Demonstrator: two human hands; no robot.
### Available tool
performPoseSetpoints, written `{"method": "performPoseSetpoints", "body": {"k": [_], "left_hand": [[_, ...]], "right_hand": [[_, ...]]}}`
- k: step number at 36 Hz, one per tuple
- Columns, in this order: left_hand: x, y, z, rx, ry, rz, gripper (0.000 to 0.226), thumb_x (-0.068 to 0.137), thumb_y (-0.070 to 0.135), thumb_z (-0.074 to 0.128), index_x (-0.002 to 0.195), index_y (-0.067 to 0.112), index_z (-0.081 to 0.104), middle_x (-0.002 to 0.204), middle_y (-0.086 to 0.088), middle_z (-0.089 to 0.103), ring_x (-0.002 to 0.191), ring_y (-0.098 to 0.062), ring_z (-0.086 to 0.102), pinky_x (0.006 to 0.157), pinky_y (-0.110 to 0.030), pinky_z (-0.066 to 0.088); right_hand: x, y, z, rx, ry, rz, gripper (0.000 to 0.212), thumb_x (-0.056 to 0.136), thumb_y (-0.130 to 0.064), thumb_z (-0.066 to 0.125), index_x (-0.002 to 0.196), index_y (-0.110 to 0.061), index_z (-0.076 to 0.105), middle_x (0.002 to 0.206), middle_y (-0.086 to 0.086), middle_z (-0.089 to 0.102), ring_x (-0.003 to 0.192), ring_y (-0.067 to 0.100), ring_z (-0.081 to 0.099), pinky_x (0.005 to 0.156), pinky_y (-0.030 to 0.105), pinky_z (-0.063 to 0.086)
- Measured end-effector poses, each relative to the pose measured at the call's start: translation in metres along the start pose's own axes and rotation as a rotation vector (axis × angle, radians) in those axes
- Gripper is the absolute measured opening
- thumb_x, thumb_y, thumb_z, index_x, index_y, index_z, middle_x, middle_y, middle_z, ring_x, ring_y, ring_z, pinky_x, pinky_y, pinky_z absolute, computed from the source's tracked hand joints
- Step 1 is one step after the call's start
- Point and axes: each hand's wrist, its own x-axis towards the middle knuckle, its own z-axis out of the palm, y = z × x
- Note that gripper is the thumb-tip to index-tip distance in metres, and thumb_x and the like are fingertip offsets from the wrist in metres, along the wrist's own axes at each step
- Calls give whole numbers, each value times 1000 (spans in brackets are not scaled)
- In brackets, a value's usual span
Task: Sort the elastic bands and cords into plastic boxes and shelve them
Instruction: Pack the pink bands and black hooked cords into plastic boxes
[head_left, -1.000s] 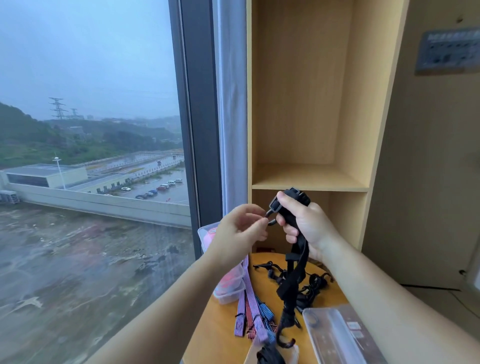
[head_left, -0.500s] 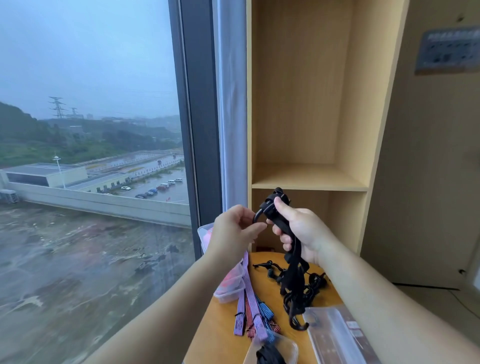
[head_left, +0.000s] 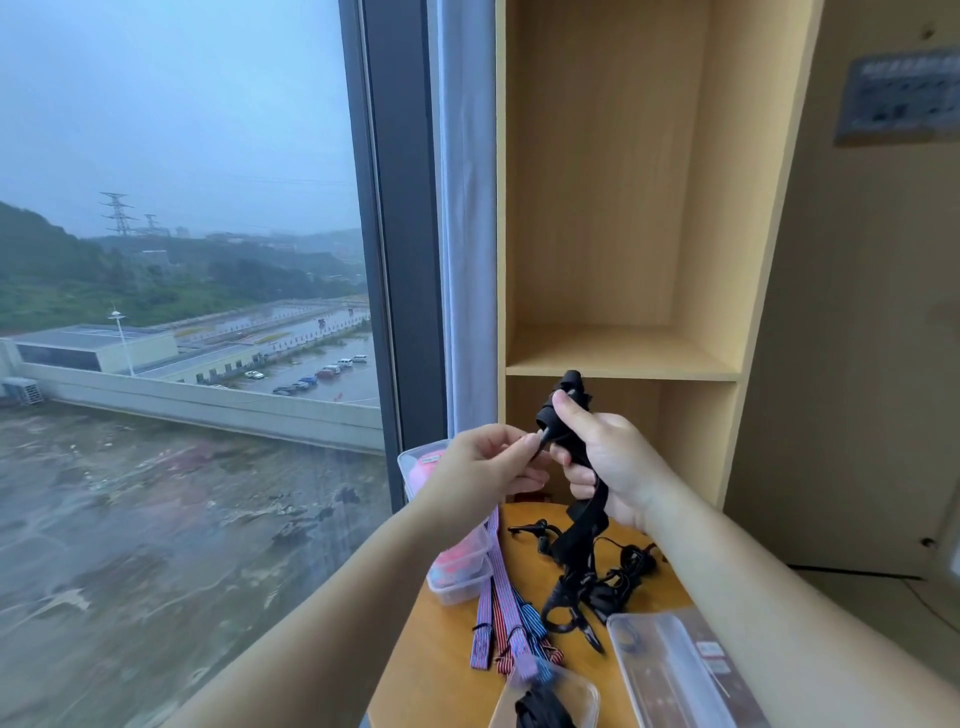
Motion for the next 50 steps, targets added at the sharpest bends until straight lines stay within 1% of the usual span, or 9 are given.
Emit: {"method": "performPoseSetpoints", "body": {"k": [9,14,17,20,26,33,39,42,50], "left_hand": [[7,0,-3,0,208,81,29,73,4,83,82,10,56,74,-8,66,66,-20,68,65,-25,55],[5,-3,1,307,348,187,36,70,8,86,82,18,53,79,-8,68,79,-36,65,74,-47,57],[4,-4,2,398,380,225,40,71,6,85,81,24,51,78,-1,67,76,-26,65,74,-39,58],[4,-6,3,553,414,295,39,75,7,82,79,25,48,74,4,64,68,-16,61,66,-26,53],[2,-8,8,786,454,420,29,83,11,76,82,20,47,72,-2,62,66,-24,57,61,-38,51],[4,-7,8,894,493,470,33,80,9,74,73,19,44,62,2,48,58,-23,43,50,-30,29],[0,-7,6,652,264,433,17,79,25,79,80,18,64,75,-1,65,70,-21,63,66,-39,56],[-3,-3,1,357,154,213,15,87,41,68,85,27,73,77,-5,71,75,-21,68,73,-36,56],[1,6,-6,-95,-37,-161,26,85,25,69,103,6,66,87,-12,72,66,-12,64,67,-22,56]], "right_hand": [[0,2,2,-113,3,-1,48,96,-50,51,87,-4,60,64,6,57,42,15,39,42,25,36],[2,6,1,-148,5,5,50,96,-48,53,84,-1,63,62,7,59,43,17,45,55,36,54],[4,8,-1,-203,9,7,53,95,-50,53,84,1,63,62,8,60,46,19,51,65,40,54],[3,10,0,-194,18,23,49,93,-49,57,82,-1,63,60,8,60,48,21,55,53,29,52],[4,12,5,-87,92,-80,38,83,-42,73,92,-5,67,62,5,63,49,16,54,58,33,52],[2,6,4,-76,94,-79,71,63,-68,76,95,-6,68,73,11,68,53,21,55,62,39,51],[2,7,-2,-14,142,-162,38,86,-37,71,97,-1,67,66,5,65,43,13,49,48,30,48],[1,6,-11,-30,122,-166,34,88,-38,68,93,-4,67,65,9,60,43,15,45,50,31,48],[2,7,-16,-53,9,-211,46,75,-50,70,89,-6,66,64,9,58,45,17,44,51,32,49]]}}
